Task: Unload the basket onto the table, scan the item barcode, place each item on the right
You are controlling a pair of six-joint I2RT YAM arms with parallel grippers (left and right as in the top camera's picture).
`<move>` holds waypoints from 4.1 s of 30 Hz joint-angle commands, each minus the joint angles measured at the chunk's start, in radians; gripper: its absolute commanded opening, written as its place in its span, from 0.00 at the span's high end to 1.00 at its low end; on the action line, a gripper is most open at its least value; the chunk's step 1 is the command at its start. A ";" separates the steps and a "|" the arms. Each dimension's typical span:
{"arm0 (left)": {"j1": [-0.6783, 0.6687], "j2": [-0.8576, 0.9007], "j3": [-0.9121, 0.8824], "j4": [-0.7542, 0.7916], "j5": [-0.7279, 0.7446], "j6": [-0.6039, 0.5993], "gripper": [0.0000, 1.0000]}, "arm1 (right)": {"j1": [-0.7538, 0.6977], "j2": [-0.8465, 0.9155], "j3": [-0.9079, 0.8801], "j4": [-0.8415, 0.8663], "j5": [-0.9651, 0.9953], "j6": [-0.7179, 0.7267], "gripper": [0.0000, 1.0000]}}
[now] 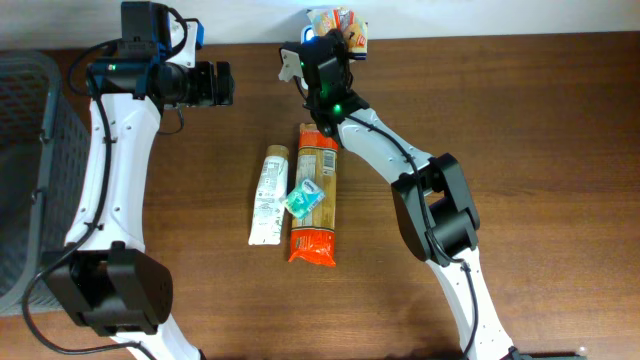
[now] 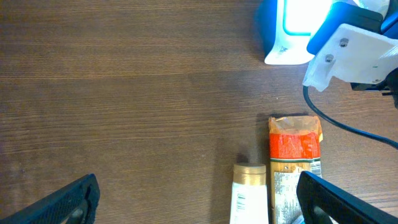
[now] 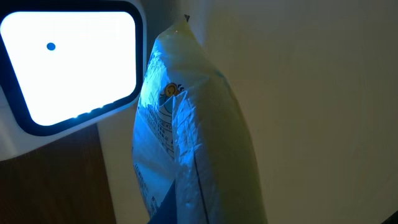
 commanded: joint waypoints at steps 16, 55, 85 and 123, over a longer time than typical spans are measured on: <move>0.001 0.000 0.001 0.002 0.000 0.002 0.01 | -0.450 -0.772 -0.028 -1.543 -0.808 1.635 0.96; 0.001 0.000 0.001 0.002 0.000 0.002 0.01 | 0.039 -0.325 -0.322 -0.936 -1.008 1.522 0.66; 0.001 0.000 0.001 0.002 0.000 0.002 0.01 | -0.056 -0.458 -0.377 -1.327 -0.903 1.532 0.96; 0.001 0.000 0.001 0.002 0.000 0.002 0.01 | -0.348 -0.510 -0.610 -1.085 -1.004 1.870 0.49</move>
